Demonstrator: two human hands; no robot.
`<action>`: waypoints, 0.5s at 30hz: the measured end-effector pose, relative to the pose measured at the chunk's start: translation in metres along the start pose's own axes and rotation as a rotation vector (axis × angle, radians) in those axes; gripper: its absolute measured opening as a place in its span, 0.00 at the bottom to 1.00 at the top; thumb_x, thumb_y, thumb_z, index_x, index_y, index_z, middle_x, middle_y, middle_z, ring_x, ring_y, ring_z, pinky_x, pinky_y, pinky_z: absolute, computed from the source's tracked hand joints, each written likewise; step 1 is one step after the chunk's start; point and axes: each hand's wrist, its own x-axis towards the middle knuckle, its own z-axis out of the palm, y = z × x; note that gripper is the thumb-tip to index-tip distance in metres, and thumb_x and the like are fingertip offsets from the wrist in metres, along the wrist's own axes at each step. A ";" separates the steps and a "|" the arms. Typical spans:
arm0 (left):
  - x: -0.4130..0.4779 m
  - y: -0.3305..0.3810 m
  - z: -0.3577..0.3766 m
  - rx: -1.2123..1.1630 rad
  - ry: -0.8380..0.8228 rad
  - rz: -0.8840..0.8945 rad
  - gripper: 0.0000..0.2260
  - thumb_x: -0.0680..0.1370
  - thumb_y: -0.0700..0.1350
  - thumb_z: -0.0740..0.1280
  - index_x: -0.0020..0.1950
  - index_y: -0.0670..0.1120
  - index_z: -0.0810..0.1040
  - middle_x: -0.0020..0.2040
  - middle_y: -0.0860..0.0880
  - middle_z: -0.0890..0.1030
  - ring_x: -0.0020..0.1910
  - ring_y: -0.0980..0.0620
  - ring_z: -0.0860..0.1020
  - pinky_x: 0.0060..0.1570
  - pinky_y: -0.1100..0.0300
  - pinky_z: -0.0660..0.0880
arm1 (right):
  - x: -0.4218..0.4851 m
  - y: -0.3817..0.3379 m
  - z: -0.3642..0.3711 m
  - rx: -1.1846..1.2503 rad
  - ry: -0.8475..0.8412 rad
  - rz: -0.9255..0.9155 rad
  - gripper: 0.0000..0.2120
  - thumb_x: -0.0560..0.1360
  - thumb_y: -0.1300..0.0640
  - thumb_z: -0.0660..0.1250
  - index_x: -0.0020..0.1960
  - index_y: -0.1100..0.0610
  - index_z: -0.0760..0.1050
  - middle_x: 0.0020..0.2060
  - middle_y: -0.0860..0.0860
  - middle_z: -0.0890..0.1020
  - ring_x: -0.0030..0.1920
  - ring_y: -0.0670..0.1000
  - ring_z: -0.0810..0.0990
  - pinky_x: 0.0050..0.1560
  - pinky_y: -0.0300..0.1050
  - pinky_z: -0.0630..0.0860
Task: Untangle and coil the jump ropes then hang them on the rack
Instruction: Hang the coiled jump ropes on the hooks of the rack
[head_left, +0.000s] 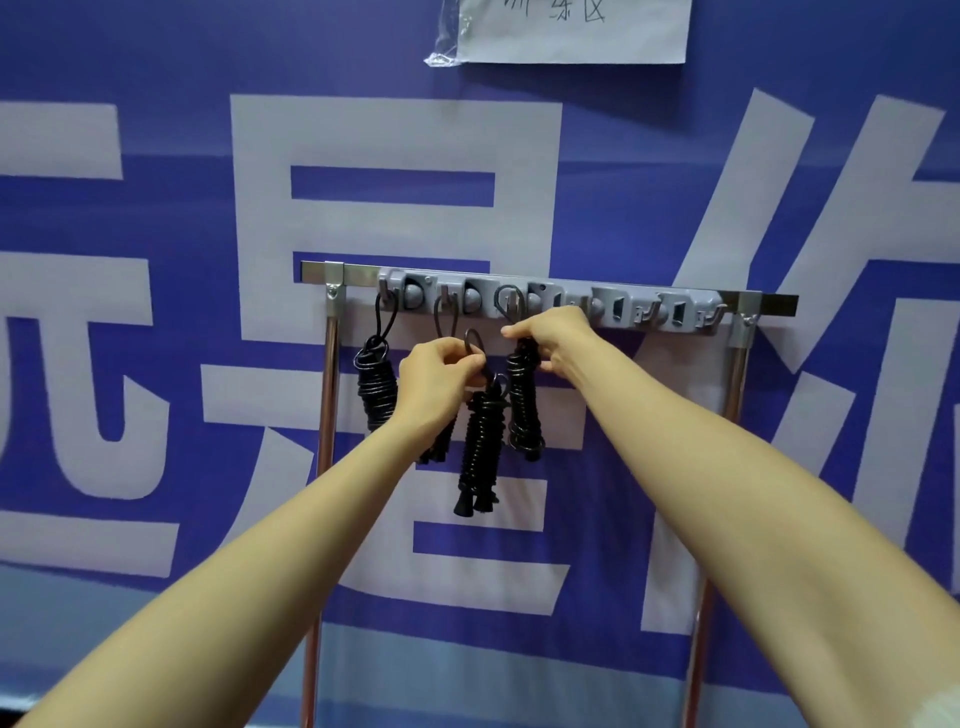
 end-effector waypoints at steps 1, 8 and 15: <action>0.000 -0.001 -0.001 -0.006 0.002 -0.002 0.05 0.77 0.41 0.68 0.41 0.47 0.81 0.39 0.47 0.84 0.41 0.51 0.84 0.50 0.50 0.81 | 0.000 0.002 0.002 -0.005 0.008 0.012 0.23 0.60 0.64 0.81 0.53 0.64 0.79 0.48 0.57 0.84 0.47 0.55 0.83 0.52 0.54 0.81; 0.002 -0.003 -0.004 0.002 0.005 0.004 0.06 0.76 0.40 0.68 0.40 0.48 0.81 0.42 0.44 0.85 0.45 0.47 0.84 0.50 0.49 0.81 | 0.007 0.020 0.004 -0.045 0.018 0.033 0.25 0.59 0.64 0.81 0.54 0.66 0.79 0.48 0.60 0.84 0.45 0.58 0.84 0.46 0.56 0.83; -0.005 0.002 0.000 0.009 -0.066 -0.014 0.05 0.78 0.40 0.67 0.44 0.47 0.81 0.43 0.46 0.83 0.42 0.53 0.81 0.45 0.56 0.80 | -0.029 0.014 -0.008 -0.314 0.149 -0.147 0.22 0.70 0.53 0.76 0.57 0.62 0.74 0.50 0.53 0.79 0.47 0.53 0.78 0.39 0.44 0.74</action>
